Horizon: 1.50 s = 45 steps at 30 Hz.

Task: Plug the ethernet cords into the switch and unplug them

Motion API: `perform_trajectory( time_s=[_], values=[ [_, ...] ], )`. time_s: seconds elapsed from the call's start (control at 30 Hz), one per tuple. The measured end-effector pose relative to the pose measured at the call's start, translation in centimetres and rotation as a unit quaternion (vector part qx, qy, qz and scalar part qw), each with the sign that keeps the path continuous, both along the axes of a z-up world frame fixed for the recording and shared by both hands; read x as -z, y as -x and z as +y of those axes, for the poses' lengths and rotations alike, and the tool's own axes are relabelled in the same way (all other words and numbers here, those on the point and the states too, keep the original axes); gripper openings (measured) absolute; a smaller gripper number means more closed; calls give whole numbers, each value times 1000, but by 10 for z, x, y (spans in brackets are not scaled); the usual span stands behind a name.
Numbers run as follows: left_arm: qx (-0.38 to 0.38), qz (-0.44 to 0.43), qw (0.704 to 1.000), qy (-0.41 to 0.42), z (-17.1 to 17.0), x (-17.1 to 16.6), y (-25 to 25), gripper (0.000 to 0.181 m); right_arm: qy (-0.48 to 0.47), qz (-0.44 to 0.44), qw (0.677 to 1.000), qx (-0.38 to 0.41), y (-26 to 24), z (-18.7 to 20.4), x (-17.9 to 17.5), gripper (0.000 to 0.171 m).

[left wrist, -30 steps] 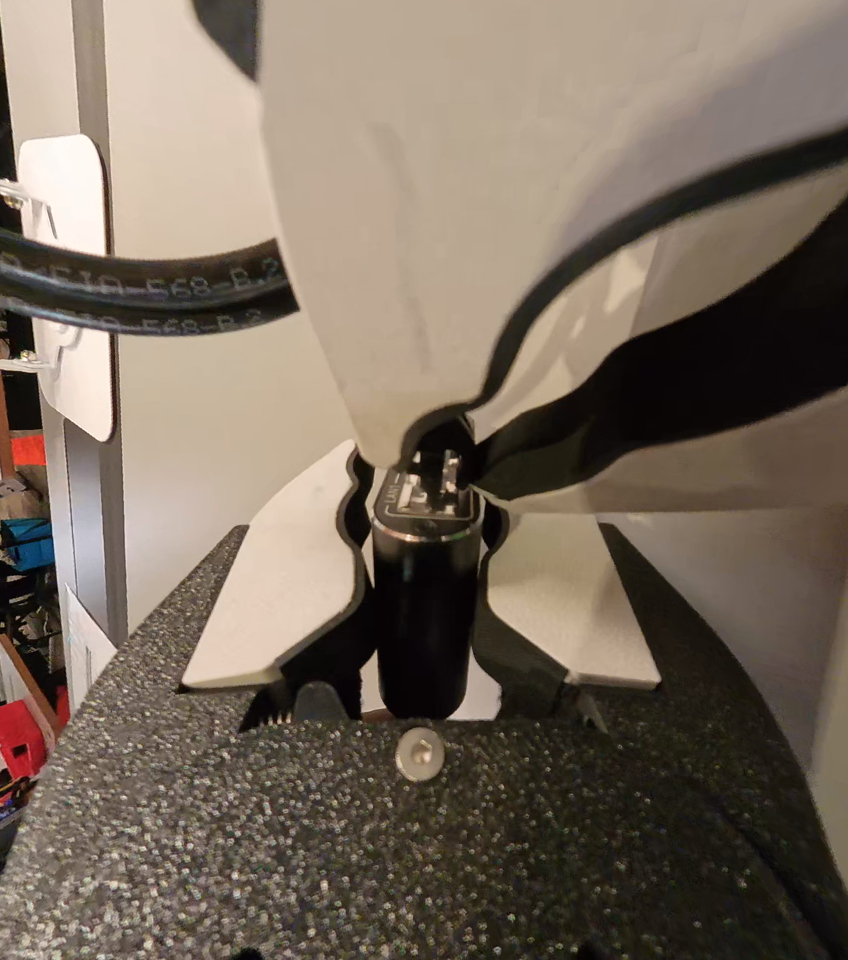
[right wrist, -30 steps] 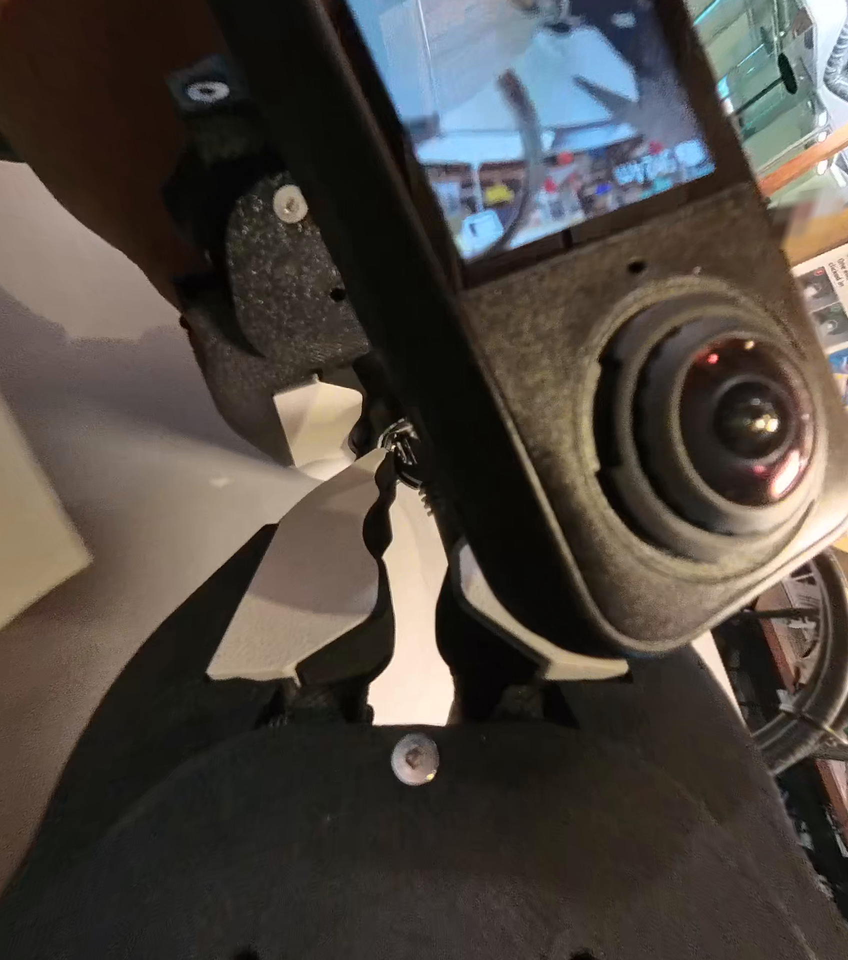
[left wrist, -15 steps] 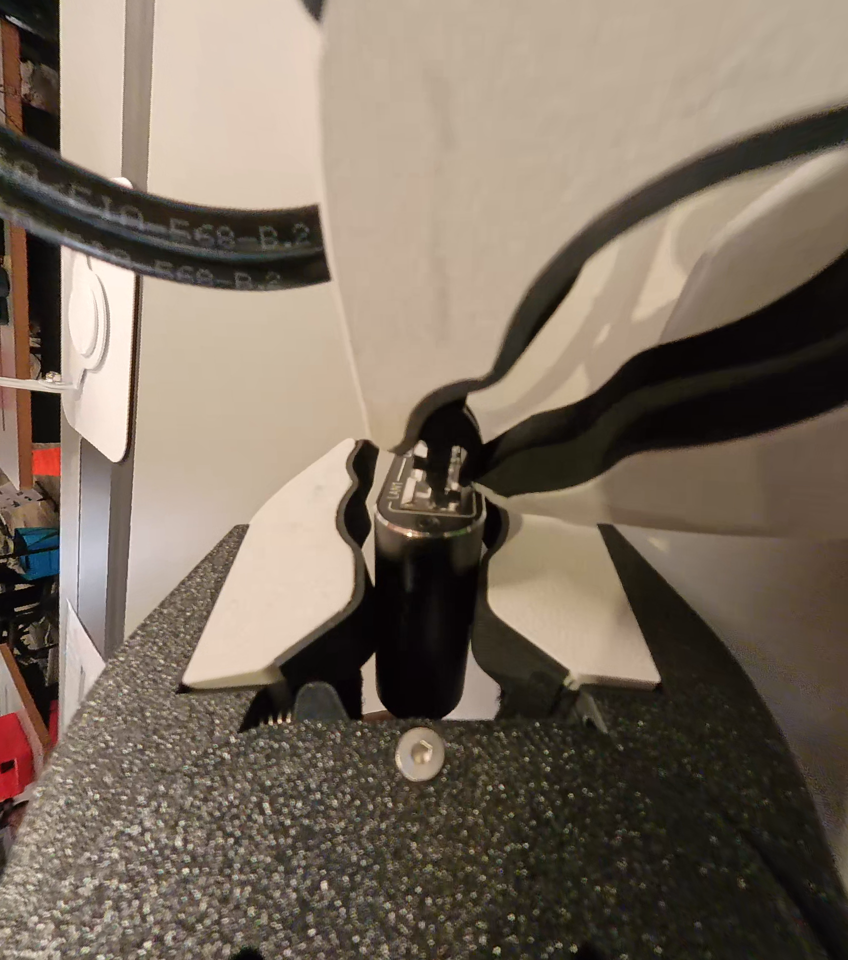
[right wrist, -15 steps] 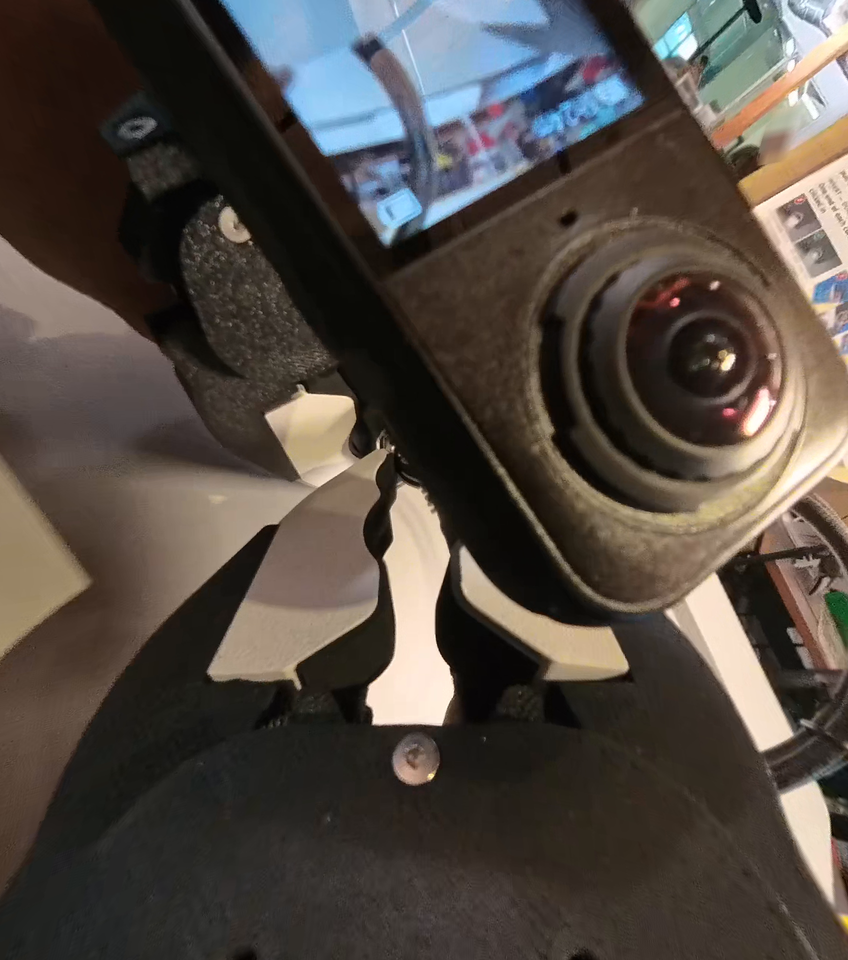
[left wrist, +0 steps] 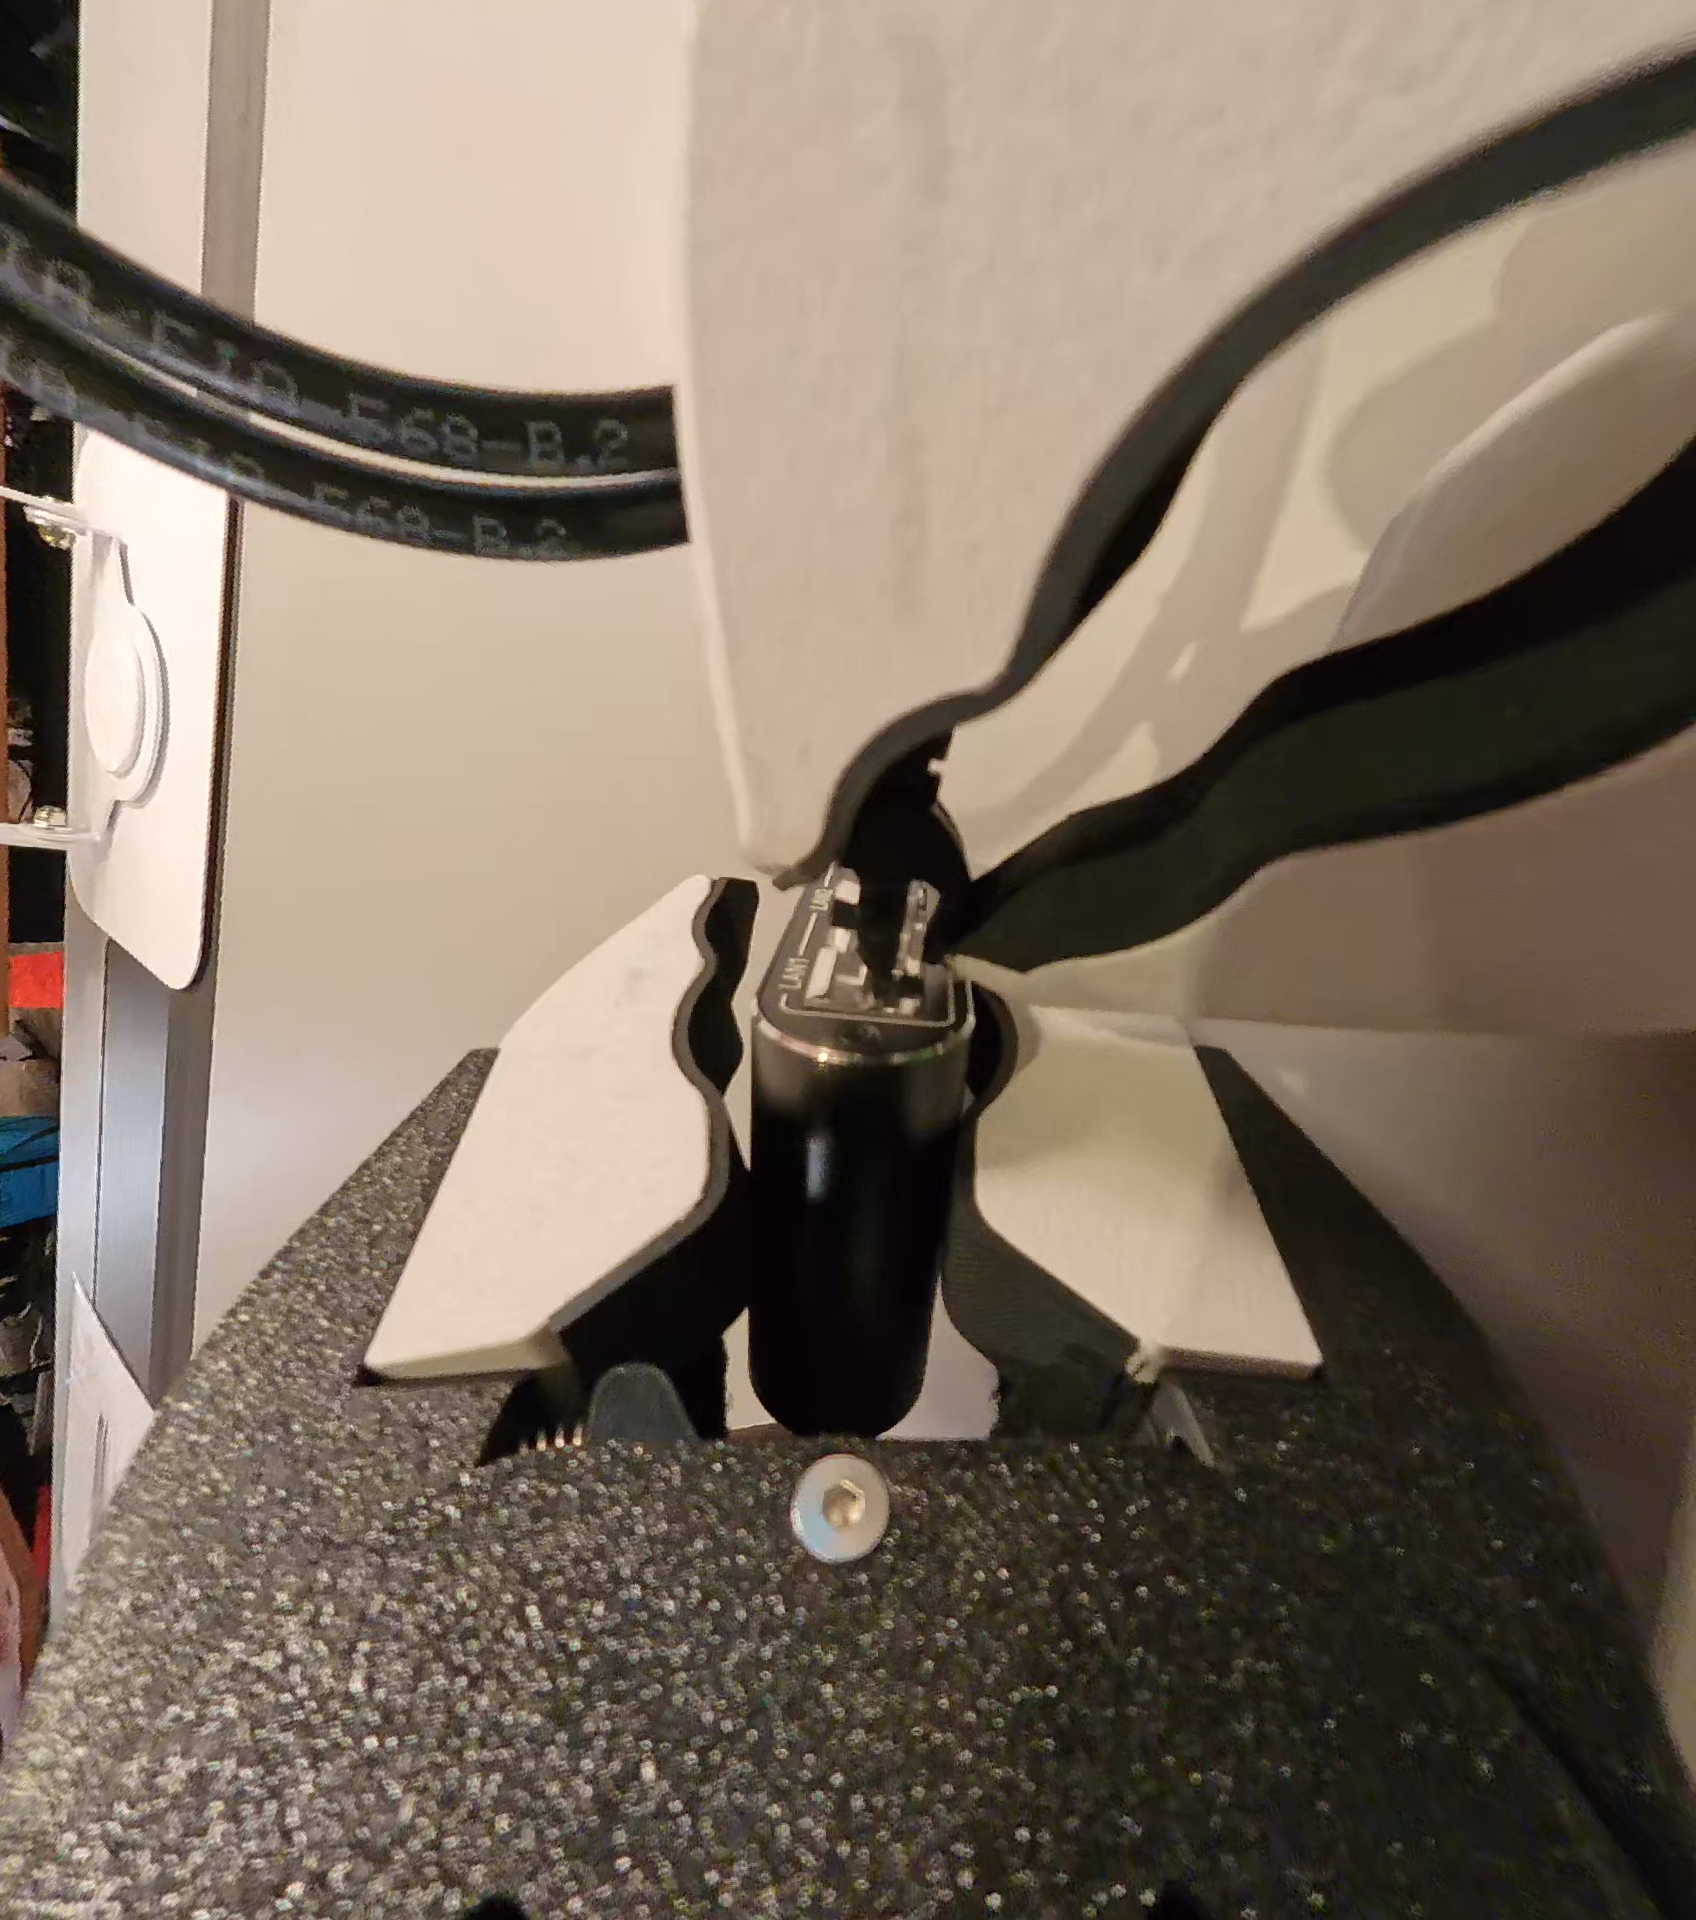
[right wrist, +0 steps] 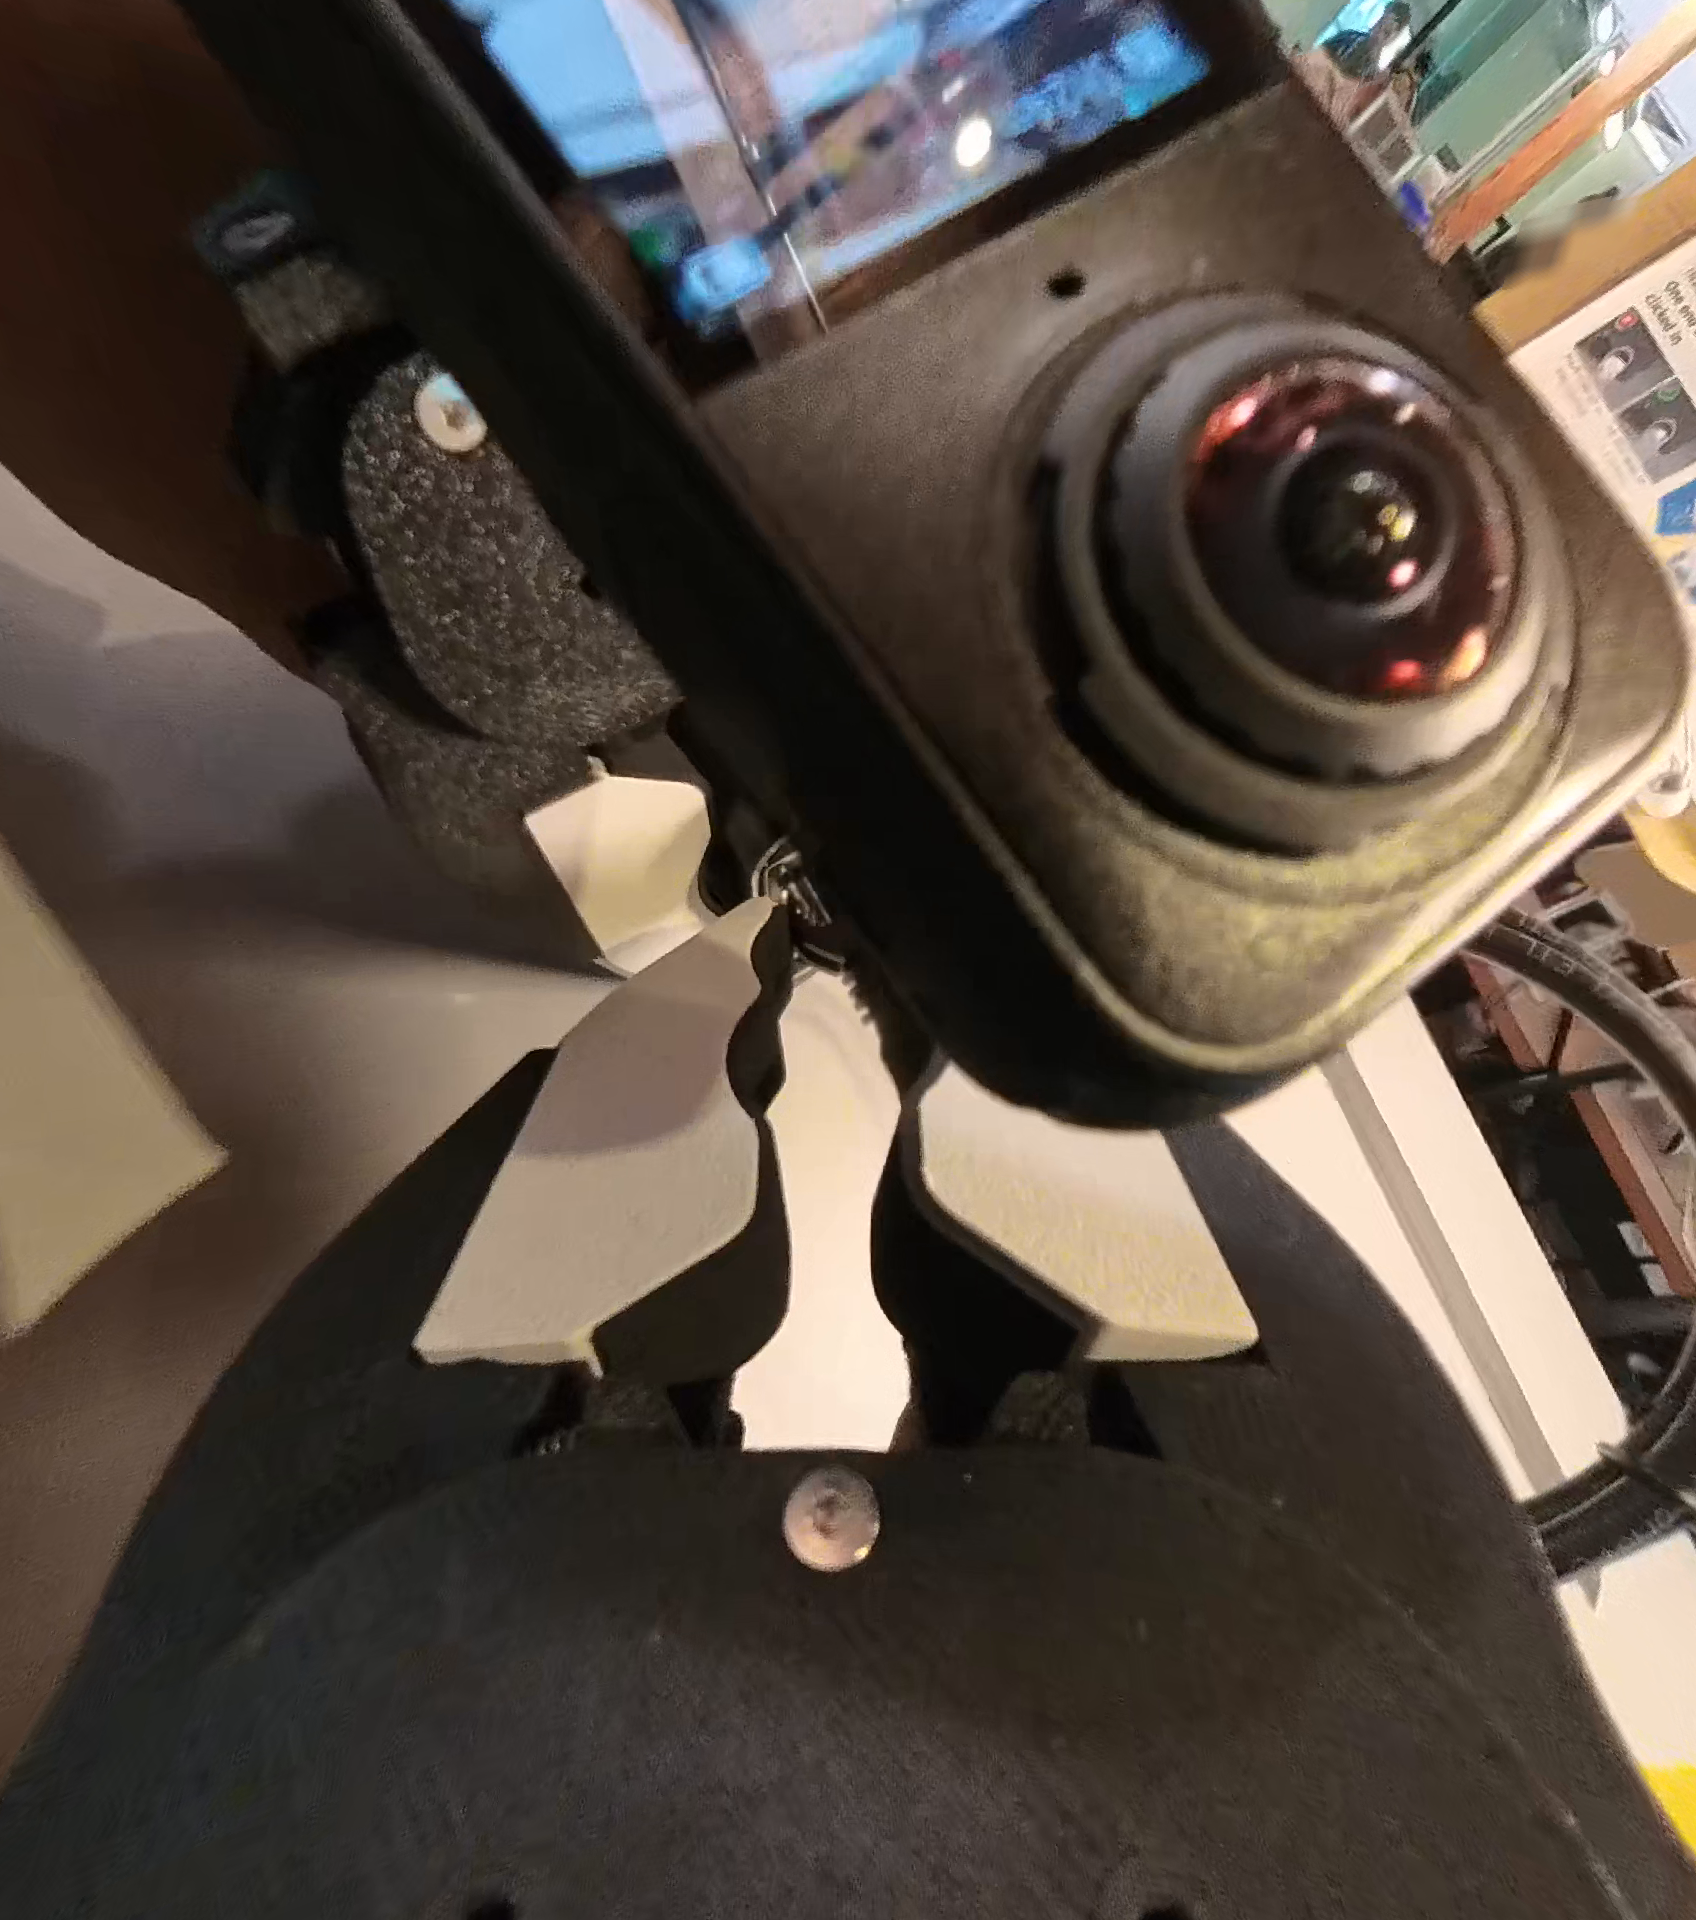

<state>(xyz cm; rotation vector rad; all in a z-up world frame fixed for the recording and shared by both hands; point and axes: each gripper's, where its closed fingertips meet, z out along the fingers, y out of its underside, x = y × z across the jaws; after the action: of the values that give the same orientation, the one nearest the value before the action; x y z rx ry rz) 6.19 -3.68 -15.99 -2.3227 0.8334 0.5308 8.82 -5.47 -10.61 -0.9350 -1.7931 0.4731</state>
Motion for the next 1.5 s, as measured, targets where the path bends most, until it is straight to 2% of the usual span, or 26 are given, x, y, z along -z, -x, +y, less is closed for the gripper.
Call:
perform_trajectory(
  time_s=[0.03, 0.33, 0.57, 0.8, 0.87, 1.0, 1.1, 1.17, 1.23, 1.37, 1.5],
  values=[
    [-2, 6, 1000, 0, 1, 0, 0, 42, 4, -2, 1000, 5, -1, 1, 0, 16],
    [-1, 8, 1000, -7, 4, 1, -2, 42, 13, 0, 1000, 26, -4, 5, 3, 16],
    [25, -107, 994, 7, 0, 1, -22, 41, -18, 15, 1000, 5, -9, 2, -4, 18],
    [17, -118, 993, -9, 3, -4, -27, 39, -64, 12, 998, 23, -10, 8, -5, 18],
    [21, -124, 992, -9, 2, -3, -28, 38, -41, 8, 999, 15, -10, 8, -4, 18],
    [39, -164, 986, -14, 0, -6, -34, 38, -34, 21, 999, -13, -11, 3, -7, 18],
    [50, -230, 972, -21, -2, -13, -41, 38, -42, 53, 997, -38, -15, -2, -18, 19],
    [41, -256, 965, -33, -1, -18, -35, 38, -17, 69, 997, -44, -20, -2, -27, 6],
    [37, -301, 952, -49, -2, -27, -31, 38, 26, 68, 996, -49, -26, 1, -31, 7],
    [91, -384, 917, -53, -11, -43, -45, 37, 161, 47, 983, -72, -30, 4, -29, 20],
    [161, -429, 888, -39, -21, -52, -73, 37, 253, 49, 960, -108, -30, -5, -33, 33]
  ],
)
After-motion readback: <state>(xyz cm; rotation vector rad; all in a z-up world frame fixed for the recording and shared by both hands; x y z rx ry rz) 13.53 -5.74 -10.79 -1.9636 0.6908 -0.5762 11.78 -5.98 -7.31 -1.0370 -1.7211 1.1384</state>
